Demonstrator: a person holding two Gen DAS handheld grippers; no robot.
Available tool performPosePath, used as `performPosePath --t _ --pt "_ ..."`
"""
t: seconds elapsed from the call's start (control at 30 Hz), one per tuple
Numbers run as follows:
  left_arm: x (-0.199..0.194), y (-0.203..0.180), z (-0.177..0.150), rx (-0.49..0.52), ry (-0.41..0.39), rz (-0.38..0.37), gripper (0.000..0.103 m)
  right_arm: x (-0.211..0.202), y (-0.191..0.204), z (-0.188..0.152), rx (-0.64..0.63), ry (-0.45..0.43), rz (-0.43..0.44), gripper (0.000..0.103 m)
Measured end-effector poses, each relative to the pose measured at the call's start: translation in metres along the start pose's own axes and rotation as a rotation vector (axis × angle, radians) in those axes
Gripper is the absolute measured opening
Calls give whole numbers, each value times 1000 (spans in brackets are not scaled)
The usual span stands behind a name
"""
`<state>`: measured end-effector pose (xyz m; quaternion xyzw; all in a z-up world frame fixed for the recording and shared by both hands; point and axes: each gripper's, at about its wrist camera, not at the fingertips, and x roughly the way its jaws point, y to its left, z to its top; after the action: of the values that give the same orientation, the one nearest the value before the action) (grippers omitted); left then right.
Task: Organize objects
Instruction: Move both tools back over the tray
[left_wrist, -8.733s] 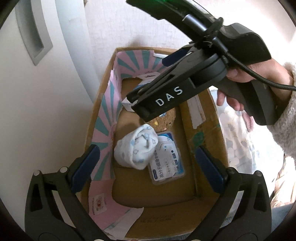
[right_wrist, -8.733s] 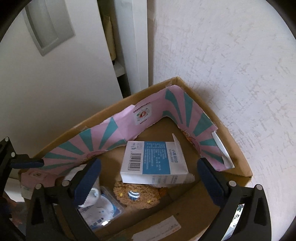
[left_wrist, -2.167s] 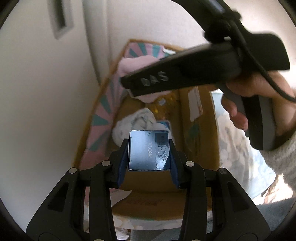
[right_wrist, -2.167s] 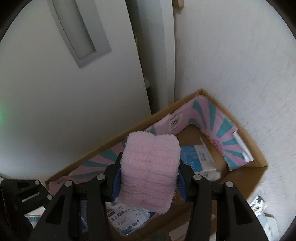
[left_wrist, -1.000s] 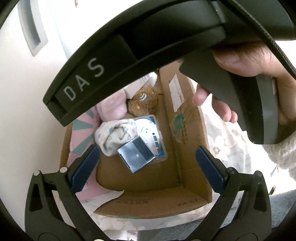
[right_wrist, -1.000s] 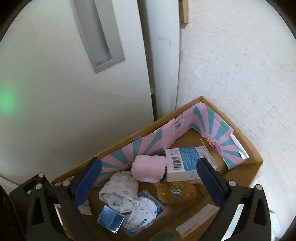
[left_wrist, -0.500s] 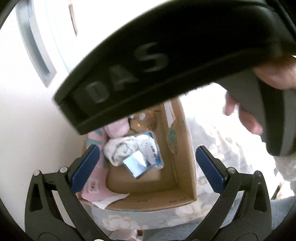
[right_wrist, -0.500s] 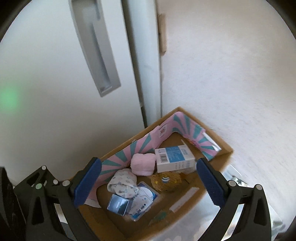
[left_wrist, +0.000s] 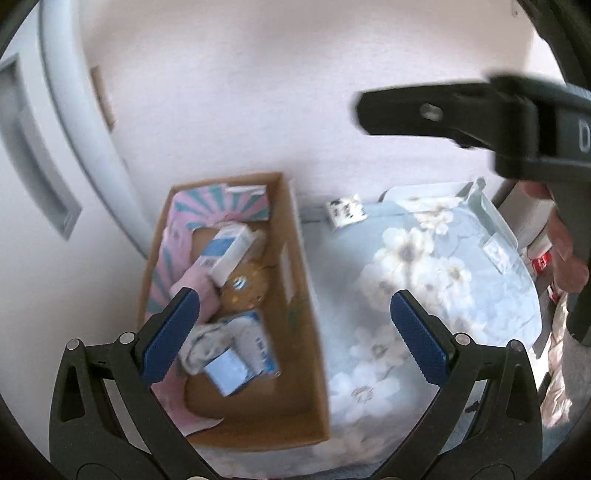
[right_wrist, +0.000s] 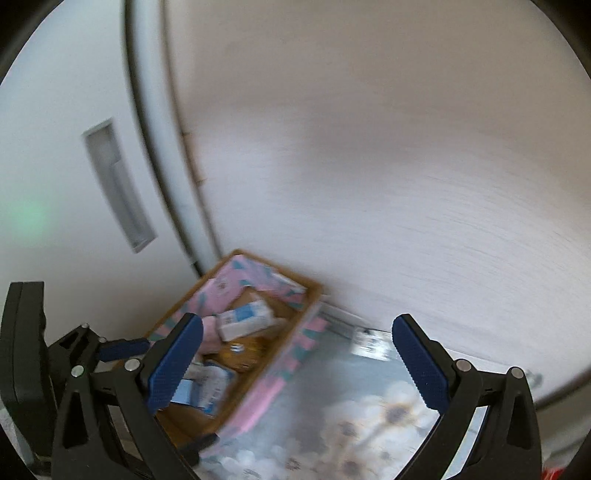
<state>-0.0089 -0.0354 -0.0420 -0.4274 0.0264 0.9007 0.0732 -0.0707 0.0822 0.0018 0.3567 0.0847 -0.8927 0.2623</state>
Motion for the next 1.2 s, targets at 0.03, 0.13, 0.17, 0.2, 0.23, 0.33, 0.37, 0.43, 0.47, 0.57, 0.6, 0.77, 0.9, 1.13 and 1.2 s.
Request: performPosePath --t 0.03,0.13,0.17,0.2,0.23,0.33,0.37,0.43,0.47,0.57,0.6,0.77,0.9,1.13,1.2 --pt "6 -9 1 9 -7 -3 103 -6 -8 -3 14 -6 -19 102" --pt "3 -21 15 24 -17 -10 103 -22 -33 -12 58 -23 -70 102" --pt "5 -24 17 24 -19 -14 103 -26 -40 -16 71 -23 -84 102" --pt "4 -29 21 22 -21 -20 103 -30 -48 -20 85 -23 -100 102" --pt "13 -31 21 17 -22 -30 103 -33 -56 -23 96 -22 -114 102" --pt "12 -42 30 -2 -23 -40 103 -44 -78 -35 133 -17 -148 102" --pt "12 -45 33 -8 -23 -38 103 -46 -85 -39 142 -14 -158 102" --pt "19 -50 37 -30 -17 -43 103 -49 -98 -49 157 -6 -177 102" --pt "21 -53 39 -40 -13 -51 103 -51 -104 -53 162 -1 -185 102" --pt "33 -63 45 -66 1 -68 103 -57 -121 -68 173 11 -217 102" --pt "36 -66 47 -69 4 -67 103 -59 -127 -74 178 15 -226 102" --pt "63 -87 54 -87 30 -46 103 -64 -160 -109 216 38 -250 102" --pt "87 -97 59 -124 54 -13 103 -61 -180 -137 231 63 -269 102" --pt "136 -107 57 -187 68 60 103 -48 -207 -189 208 116 -336 101" --pt "150 -110 55 -194 67 80 103 -43 -214 -200 198 127 -363 98"
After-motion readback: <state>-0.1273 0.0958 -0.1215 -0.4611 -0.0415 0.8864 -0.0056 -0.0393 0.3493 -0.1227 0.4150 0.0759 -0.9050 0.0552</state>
